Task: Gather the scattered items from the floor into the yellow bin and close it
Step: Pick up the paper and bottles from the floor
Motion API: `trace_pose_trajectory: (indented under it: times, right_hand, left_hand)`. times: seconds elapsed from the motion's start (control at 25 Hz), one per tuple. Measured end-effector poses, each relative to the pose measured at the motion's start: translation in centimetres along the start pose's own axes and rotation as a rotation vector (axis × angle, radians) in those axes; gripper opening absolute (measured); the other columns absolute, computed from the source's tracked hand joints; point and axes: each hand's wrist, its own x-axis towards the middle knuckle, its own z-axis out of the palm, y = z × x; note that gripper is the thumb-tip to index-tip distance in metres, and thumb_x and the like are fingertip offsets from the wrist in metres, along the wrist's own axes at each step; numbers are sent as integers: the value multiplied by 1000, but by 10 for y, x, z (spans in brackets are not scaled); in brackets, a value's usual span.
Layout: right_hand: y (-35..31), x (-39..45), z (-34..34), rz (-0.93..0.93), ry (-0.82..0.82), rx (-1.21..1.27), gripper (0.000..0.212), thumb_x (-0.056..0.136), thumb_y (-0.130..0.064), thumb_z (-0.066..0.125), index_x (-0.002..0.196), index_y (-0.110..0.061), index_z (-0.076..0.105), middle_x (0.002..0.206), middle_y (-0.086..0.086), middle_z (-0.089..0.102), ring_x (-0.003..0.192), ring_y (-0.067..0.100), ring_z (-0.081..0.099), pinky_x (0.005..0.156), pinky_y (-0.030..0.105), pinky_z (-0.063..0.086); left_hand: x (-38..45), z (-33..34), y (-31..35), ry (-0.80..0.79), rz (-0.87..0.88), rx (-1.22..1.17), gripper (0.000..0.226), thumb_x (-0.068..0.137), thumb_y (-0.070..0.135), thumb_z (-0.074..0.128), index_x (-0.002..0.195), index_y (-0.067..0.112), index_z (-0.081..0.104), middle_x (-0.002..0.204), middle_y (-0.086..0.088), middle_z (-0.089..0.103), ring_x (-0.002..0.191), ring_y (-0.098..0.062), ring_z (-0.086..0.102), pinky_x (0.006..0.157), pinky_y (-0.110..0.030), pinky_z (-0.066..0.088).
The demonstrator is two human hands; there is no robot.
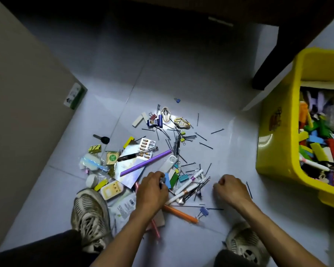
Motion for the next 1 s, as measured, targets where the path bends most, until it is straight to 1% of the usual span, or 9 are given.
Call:
trace_pose_trajectory:
  times: [0.12,0.2,0.32,0.44,0.64,0.76,0.84,0.92,1.0]
  right_hand:
    - [-15,-12,17,-122,-230,201,11,86,-21,63,96,-21,63,94,1,69,86,22,64,77,36,52]
    - [-23,-15,20,-176,-50,275,10,87,-19,62,96,-23,63,97,2,70,85,21,64,76,35,53]
    - [0,-1,0,121,274,115,41,84,-28,63,121,-15,52,125,13,53,109,34,55,88,39,47]
    - [18,4,0,348,152,204,59,82,-26,66,133,-8,43,137,19,42,119,39,49,98,42,43]
    - [-46,1,27,12,-92,612,35,80,-13,73,113,-13,60,106,4,65,93,21,64,74,33,54]
    - [-37,-2,23,36,6,287,13,79,-25,68,87,-17,63,84,2,65,80,23,62,68,31,45]
    - [-25,-15,30,87,-124,261,11,78,-22,65,72,-13,62,64,5,63,58,23,60,57,29,46]
    - [-32,-27,39,67,-268,458,8,81,-14,67,86,-9,65,67,6,65,56,19,60,56,31,49]
    - [-39,-24,44,-6,-245,545,19,84,-18,67,103,-17,62,84,1,67,71,19,63,65,34,50]
  left_hand:
    - [-6,-3,-7,-25,23,-99,25,90,18,56,114,21,63,112,-1,61,105,-19,56,88,-34,48]
    - [-5,-8,-6,88,42,-65,28,90,21,55,117,21,62,117,-2,59,110,-21,52,92,-36,45]
    - [10,-20,-15,200,-24,206,53,87,32,56,138,24,43,144,-8,39,131,-28,33,105,-45,30]
    - [25,-26,-21,77,-154,293,71,85,35,58,146,21,26,148,-12,30,133,-32,30,109,-47,25]
    - [21,-14,-12,-45,-41,139,40,89,25,52,127,19,46,124,-9,48,111,-30,45,88,-41,43]
    - [10,-18,-29,70,-46,176,38,87,29,52,124,19,49,117,-7,53,107,-31,48,83,-40,41]
    - [2,-15,-37,20,-85,168,45,85,31,54,128,21,46,118,-7,52,107,-30,48,83,-39,43]
    - [0,-8,-31,-96,-76,116,43,85,32,54,126,24,46,116,-6,53,106,-29,51,82,-39,47]
    - [5,-6,-19,-41,-40,93,39,85,34,55,122,24,48,117,-6,54,107,-29,51,82,-40,47]
